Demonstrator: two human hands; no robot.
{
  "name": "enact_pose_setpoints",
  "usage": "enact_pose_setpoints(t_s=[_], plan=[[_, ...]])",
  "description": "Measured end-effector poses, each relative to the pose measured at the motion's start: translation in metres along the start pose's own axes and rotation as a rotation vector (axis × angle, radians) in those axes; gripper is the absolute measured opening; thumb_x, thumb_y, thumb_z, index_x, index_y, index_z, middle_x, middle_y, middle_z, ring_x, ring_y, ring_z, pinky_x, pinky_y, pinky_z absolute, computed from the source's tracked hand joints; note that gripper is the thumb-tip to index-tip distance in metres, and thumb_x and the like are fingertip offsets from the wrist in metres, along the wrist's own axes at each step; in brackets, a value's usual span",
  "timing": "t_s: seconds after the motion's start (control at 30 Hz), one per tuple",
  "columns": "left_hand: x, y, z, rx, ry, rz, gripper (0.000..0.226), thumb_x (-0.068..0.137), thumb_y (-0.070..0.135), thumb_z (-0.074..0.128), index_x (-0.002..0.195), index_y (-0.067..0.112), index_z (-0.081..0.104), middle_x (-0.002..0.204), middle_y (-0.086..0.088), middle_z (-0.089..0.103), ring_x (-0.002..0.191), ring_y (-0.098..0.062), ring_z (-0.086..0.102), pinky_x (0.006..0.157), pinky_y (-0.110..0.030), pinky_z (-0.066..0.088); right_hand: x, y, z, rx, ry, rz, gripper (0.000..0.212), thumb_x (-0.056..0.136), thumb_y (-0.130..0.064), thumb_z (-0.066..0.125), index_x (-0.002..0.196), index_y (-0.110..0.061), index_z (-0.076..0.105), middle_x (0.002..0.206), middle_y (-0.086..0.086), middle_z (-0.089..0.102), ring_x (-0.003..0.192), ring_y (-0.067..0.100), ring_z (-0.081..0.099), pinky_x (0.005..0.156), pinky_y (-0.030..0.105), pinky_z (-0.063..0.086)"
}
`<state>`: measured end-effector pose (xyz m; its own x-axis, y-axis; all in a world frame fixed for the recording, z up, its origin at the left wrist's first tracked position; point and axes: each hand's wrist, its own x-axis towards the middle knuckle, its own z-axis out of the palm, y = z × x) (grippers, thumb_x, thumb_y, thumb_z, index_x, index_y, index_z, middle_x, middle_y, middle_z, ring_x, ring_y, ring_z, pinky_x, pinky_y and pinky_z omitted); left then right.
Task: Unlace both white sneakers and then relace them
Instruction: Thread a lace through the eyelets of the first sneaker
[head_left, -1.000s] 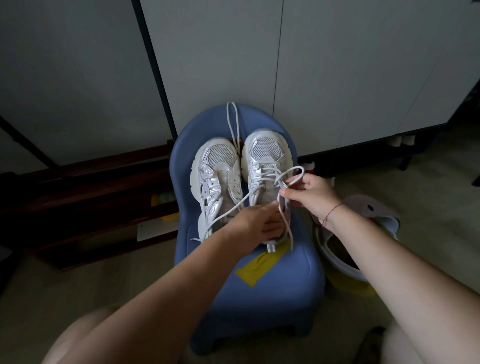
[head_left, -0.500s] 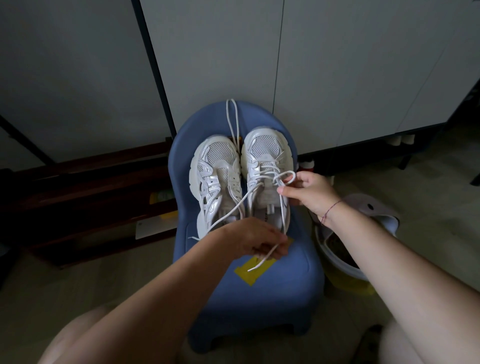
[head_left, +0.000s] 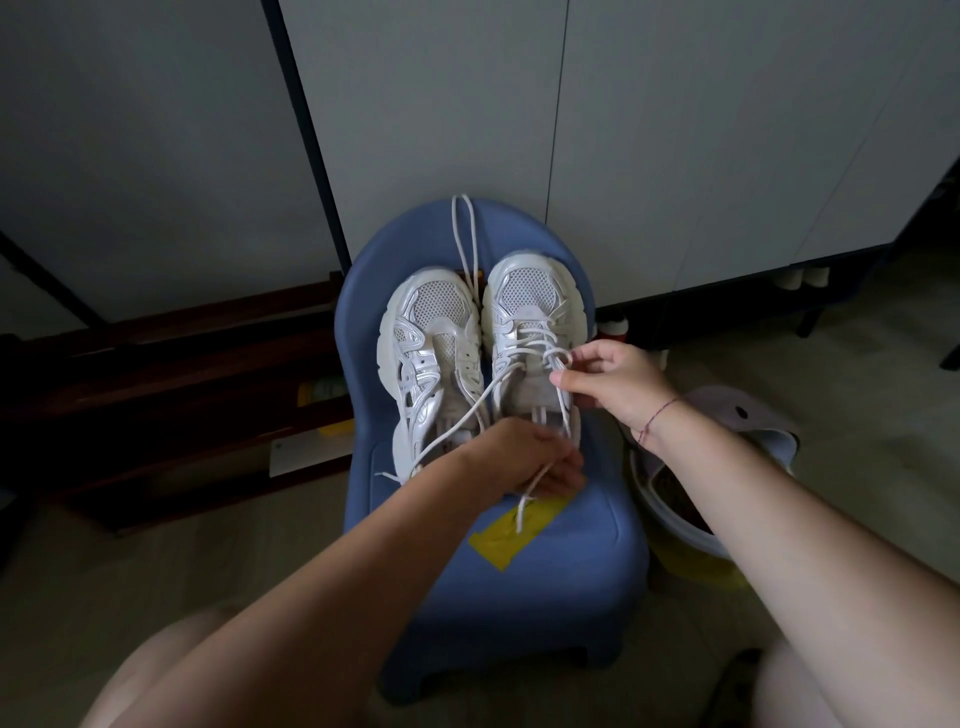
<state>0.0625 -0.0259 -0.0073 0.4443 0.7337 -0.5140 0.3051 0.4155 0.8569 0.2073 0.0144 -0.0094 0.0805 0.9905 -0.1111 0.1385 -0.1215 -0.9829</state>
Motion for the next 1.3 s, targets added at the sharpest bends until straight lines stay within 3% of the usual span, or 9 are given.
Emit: enact_pose_setpoints(t_s=[0.2,0.3,0.43,0.53,0.73,0.93,1.07,1.23,1.3], plan=[[-0.010,-0.004,-0.013,0.358,-0.054,-0.020,0.026,0.101,0.017,0.049,0.088,0.005,0.068,0.069,-0.003,0.072,0.062,-0.009,0.062,0.064,-0.020,0.049,-0.001,-0.003,0.002,-0.021,-0.005,0.007,0.019,0.075,-0.007,0.077,0.081,-0.015,0.061,0.075,0.003,0.064,0.069,0.013,0.059,0.069,0.030,0.051],[-0.014,0.003,-0.020,0.521,0.332,0.272,0.025,0.094,0.020,0.060,0.087,0.000,0.072,0.083,-0.019,0.071,0.067,-0.016,0.056,0.067,-0.032,0.050,0.000,-0.003,0.004,-0.019,0.002,0.010,0.019,0.075,-0.008,0.077,0.080,-0.016,0.061,0.077,0.004,0.065,0.070,0.014,0.060,0.070,0.032,0.052],[-0.022,0.016,-0.032,0.490,0.787,0.486,0.023,0.090,0.030,0.066,0.107,0.014,0.066,0.102,0.004,0.058,0.082,-0.009,0.052,0.064,-0.018,0.034,0.001,-0.004,0.006,-0.030,0.007,0.019,0.018,0.076,-0.012,0.076,0.082,-0.016,0.060,0.074,0.002,0.060,0.069,0.014,0.057,0.064,0.027,0.050],[-0.020,0.016,-0.039,0.400,0.694,0.355,0.038,0.091,0.035,0.065,0.120,0.012,0.057,0.111,0.003,0.061,0.083,-0.016,0.056,0.079,-0.030,0.047,0.000,-0.005,0.006,-0.035,0.002,0.014,0.018,0.077,-0.012,0.076,0.083,-0.017,0.059,0.074,0.001,0.060,0.069,0.013,0.057,0.063,0.025,0.048],[-0.022,0.016,-0.051,0.324,0.480,0.215,0.016,0.091,0.027,0.067,0.095,0.012,0.064,0.066,-0.001,0.066,0.040,-0.009,0.046,0.049,-0.023,0.039,-0.005,-0.011,0.011,-0.245,0.132,-0.217,0.024,0.078,-0.016,0.073,0.085,-0.033,0.057,0.096,-0.007,0.058,0.083,0.012,0.057,0.080,0.033,0.051],[-0.038,0.032,-0.062,0.316,0.453,0.338,0.022,0.092,0.022,0.064,0.080,0.006,0.071,0.064,-0.009,0.055,0.042,-0.010,0.039,0.043,-0.020,0.033,-0.024,-0.029,0.031,-0.388,-0.248,-0.433,0.039,0.089,-0.003,0.056,0.124,-0.020,0.059,0.099,-0.011,0.063,0.079,-0.010,0.059,0.079,0.012,0.046],[-0.046,0.037,-0.074,0.275,0.423,0.366,0.023,0.093,0.025,0.063,0.073,0.017,0.072,0.058,-0.001,0.052,0.045,-0.009,0.033,0.046,-0.022,0.028,-0.022,-0.029,0.034,-0.379,-0.164,-0.455,0.013,0.090,-0.014,0.060,0.088,-0.025,0.066,0.080,0.001,0.067,0.068,0.010,0.060,0.068,0.029,0.050],[-0.055,0.041,-0.086,0.282,0.424,0.325,0.023,0.096,0.025,0.059,0.077,0.022,0.072,0.053,0.009,0.050,0.044,-0.004,0.032,0.045,-0.014,0.028,-0.008,-0.027,0.024,0.278,0.122,-0.026,0.025,0.098,-0.009,0.046,0.079,-0.013,0.062,0.065,0.002,0.052,0.049,0.008,0.042,0.042,0.014,0.038],[-0.056,0.040,-0.087,0.289,0.437,0.319,0.023,0.096,0.026,0.059,0.078,0.021,0.073,0.055,0.007,0.051,0.043,-0.004,0.032,0.046,-0.015,0.029,-0.006,-0.028,0.022,0.246,0.203,0.044,0.023,0.098,-0.009,0.046,0.088,-0.010,0.067,0.069,0.001,0.058,0.051,0.009,0.042,0.042,0.013,0.039]])
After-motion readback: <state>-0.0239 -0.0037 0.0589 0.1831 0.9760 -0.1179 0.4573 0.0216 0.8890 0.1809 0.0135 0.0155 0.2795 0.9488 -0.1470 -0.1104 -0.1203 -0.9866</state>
